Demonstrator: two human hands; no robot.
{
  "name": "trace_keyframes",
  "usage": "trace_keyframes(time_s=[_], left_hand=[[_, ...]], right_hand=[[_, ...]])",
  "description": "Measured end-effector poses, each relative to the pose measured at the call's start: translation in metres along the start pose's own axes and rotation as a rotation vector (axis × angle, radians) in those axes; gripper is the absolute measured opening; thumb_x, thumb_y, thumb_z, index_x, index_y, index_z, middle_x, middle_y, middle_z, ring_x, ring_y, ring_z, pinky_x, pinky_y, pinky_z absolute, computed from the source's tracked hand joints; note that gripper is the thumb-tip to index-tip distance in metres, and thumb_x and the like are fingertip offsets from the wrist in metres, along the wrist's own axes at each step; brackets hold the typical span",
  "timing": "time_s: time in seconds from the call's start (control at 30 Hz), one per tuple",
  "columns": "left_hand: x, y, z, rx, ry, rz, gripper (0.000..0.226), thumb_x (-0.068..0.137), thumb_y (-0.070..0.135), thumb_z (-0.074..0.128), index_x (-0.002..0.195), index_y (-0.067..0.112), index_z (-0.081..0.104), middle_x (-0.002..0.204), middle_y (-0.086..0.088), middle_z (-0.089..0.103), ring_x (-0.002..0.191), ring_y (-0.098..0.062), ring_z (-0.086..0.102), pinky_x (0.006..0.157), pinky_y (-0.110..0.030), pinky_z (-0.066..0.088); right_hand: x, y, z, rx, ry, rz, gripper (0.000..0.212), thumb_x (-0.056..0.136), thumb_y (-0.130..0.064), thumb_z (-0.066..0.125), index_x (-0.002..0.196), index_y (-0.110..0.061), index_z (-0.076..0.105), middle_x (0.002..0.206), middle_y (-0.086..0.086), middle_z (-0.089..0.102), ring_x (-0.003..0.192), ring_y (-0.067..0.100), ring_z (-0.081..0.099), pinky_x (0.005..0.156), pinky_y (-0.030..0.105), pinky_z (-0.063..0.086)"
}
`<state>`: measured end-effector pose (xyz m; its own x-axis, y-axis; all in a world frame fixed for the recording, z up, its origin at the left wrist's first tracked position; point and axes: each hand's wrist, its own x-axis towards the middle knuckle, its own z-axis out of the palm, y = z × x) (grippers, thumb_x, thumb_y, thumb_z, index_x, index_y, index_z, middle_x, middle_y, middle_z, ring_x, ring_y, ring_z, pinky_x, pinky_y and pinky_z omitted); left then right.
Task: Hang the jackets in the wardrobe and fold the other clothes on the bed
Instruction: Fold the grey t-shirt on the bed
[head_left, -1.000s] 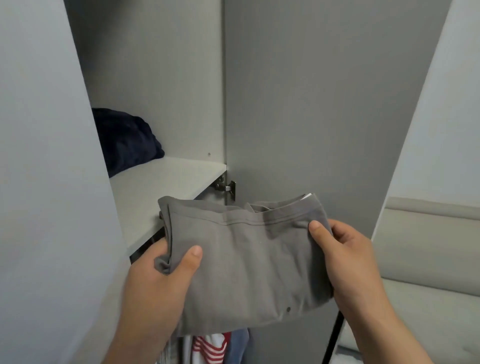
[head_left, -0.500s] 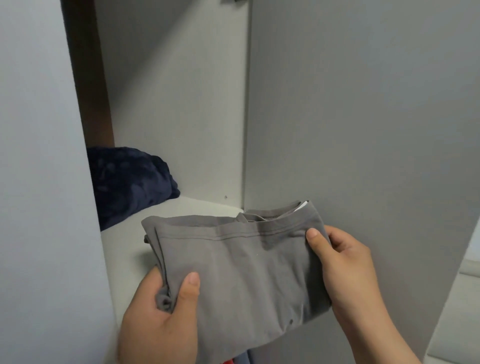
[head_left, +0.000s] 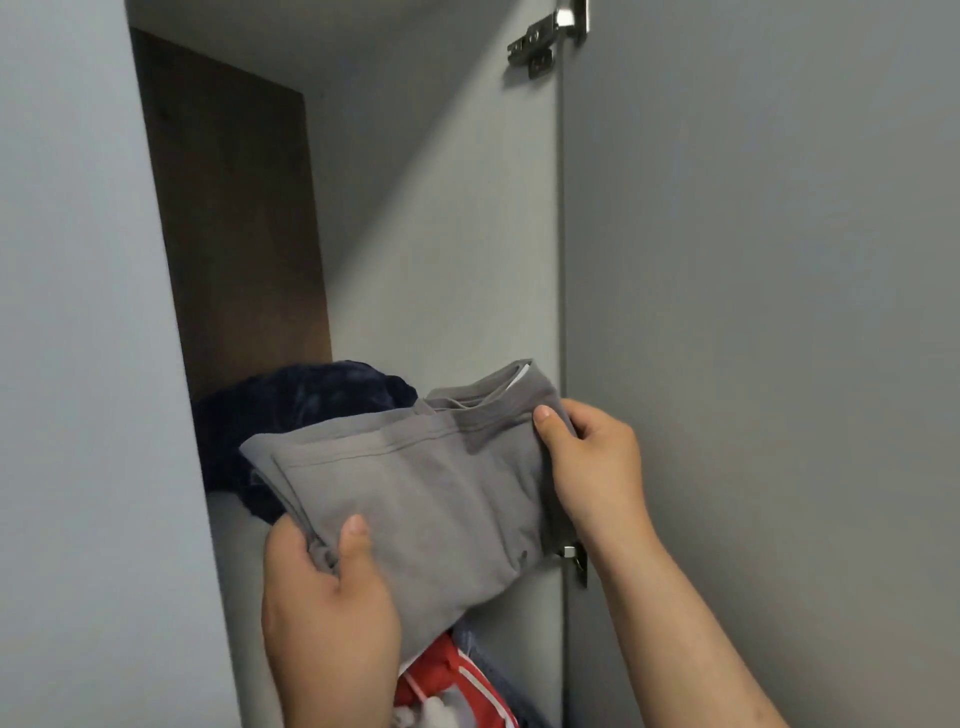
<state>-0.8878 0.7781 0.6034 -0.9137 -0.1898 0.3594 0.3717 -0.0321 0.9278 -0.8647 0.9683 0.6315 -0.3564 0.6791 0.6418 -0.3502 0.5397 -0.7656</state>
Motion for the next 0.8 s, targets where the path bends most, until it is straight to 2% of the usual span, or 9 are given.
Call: trace_keyframes(time_s=[0.2, 0.27, 0.37, 0.47, 0.53, 0.6, 0.67, 0.77, 0.8], left_hand=[[0.008, -0.011, 0.008, 0.083, 0.063, -0.075, 0.028, 0.090, 0.017, 0.063, 0.117, 0.017, 0.055, 0.106, -0.006, 0.061, 0.087, -0.021, 0.048, 0.078, -0.033, 0.034], [0.009, -0.013, 0.008, 0.088, 0.060, -0.120, 0.046, 0.087, 0.013, 0.067, 0.130, 0.015, 0.051, 0.112, -0.010, 0.062, 0.091, -0.025, 0.052, 0.084, -0.036, 0.038], [0.008, -0.011, 0.010, 0.122, 0.045, -0.145, 0.072, 0.081, 0.007, 0.073, 0.144, 0.018, 0.040, 0.124, -0.012, 0.059, 0.110, -0.032, 0.057, 0.098, -0.040, 0.038], [0.009, -0.009, 0.011, 0.156, 0.031, -0.146, 0.089, 0.077, 0.004, 0.075, 0.151, 0.019, 0.028, 0.138, -0.013, 0.054, 0.123, -0.033, 0.052, 0.104, -0.038, 0.035], [0.012, -0.010, 0.009, 0.194, 0.011, -0.138, 0.095, 0.076, 0.004, 0.077, 0.153, 0.016, 0.024, 0.145, -0.014, 0.048, 0.129, -0.033, 0.047, 0.107, -0.038, 0.032], [0.014, -0.013, 0.008, 0.289, 0.002, -0.088, 0.100, 0.071, 0.004, 0.081, 0.153, 0.011, 0.024, 0.151, -0.016, 0.039, 0.137, -0.034, 0.038, 0.111, -0.041, 0.027], [0.011, -0.015, 0.009, 0.448, -0.010, 0.060, 0.096, 0.070, 0.013, 0.082, 0.151, 0.008, 0.030, 0.158, -0.019, 0.027, 0.146, -0.036, 0.023, 0.116, -0.046, 0.023], [0.003, -0.020, 0.009, 0.778, -0.033, 0.377, 0.081, 0.063, 0.037, 0.067, 0.136, 0.005, 0.054, 0.149, -0.020, 0.041, 0.139, -0.045, 0.035, 0.108, -0.059, 0.034], [-0.001, -0.015, 0.009, 0.896, -0.117, 0.379, 0.082, 0.066, 0.048, 0.060, 0.139, 0.011, 0.053, 0.152, -0.016, 0.039, 0.142, -0.041, 0.033, 0.110, -0.058, 0.031]], right_hand=[[0.016, 0.049, 0.028, 0.015, -0.070, 0.046, 0.026, 0.094, -0.020, 0.060, 0.074, -0.004, 0.063, 0.059, -0.010, 0.052, 0.056, 0.000, 0.039, 0.050, 0.022, 0.033], [0.023, 0.064, 0.034, -0.049, -0.088, 0.071, 0.029, 0.093, -0.024, 0.060, 0.069, -0.008, 0.062, 0.055, -0.012, 0.054, 0.055, 0.001, 0.041, 0.050, 0.023, 0.035], [0.035, 0.076, 0.045, -0.179, -0.163, 0.099, 0.031, 0.092, -0.029, 0.060, 0.065, -0.014, 0.059, 0.057, -0.014, 0.059, 0.059, 0.011, 0.052, 0.056, 0.030, 0.041], [0.045, 0.075, 0.055, -0.229, -0.280, 0.143, 0.016, 0.092, -0.026, 0.057, 0.092, -0.021, 0.072, 0.088, -0.010, 0.072, 0.085, 0.013, 0.064, 0.070, 0.026, 0.045], [0.047, 0.073, 0.056, -0.290, -0.343, 0.132, 0.024, 0.093, -0.024, 0.056, 0.112, -0.022, 0.070, 0.108, -0.005, 0.071, 0.099, 0.013, 0.064, 0.080, 0.022, 0.042], [0.043, 0.072, 0.051, -0.367, -0.362, 0.049, 0.026, 0.094, -0.026, 0.056, 0.116, -0.023, 0.069, 0.114, -0.006, 0.070, 0.105, 0.012, 0.063, 0.083, 0.020, 0.040], [0.029, 0.071, 0.041, -0.399, -0.339, -0.041, 0.023, 0.094, -0.029, 0.056, 0.112, -0.028, 0.071, 0.114, -0.014, 0.069, 0.107, 0.007, 0.060, 0.086, 0.019, 0.040], [-0.001, 0.064, 0.028, -0.408, -0.386, -0.196, 0.020, 0.089, -0.039, 0.054, 0.097, -0.032, 0.072, 0.103, -0.020, 0.067, 0.100, 0.003, 0.058, 0.089, 0.020, 0.043], [-0.009, 0.061, 0.026, -0.438, -0.446, -0.234, 0.028, 0.087, -0.046, 0.051, 0.098, -0.031, 0.072, 0.105, -0.020, 0.066, 0.102, 0.004, 0.057, 0.093, 0.023, 0.042]])
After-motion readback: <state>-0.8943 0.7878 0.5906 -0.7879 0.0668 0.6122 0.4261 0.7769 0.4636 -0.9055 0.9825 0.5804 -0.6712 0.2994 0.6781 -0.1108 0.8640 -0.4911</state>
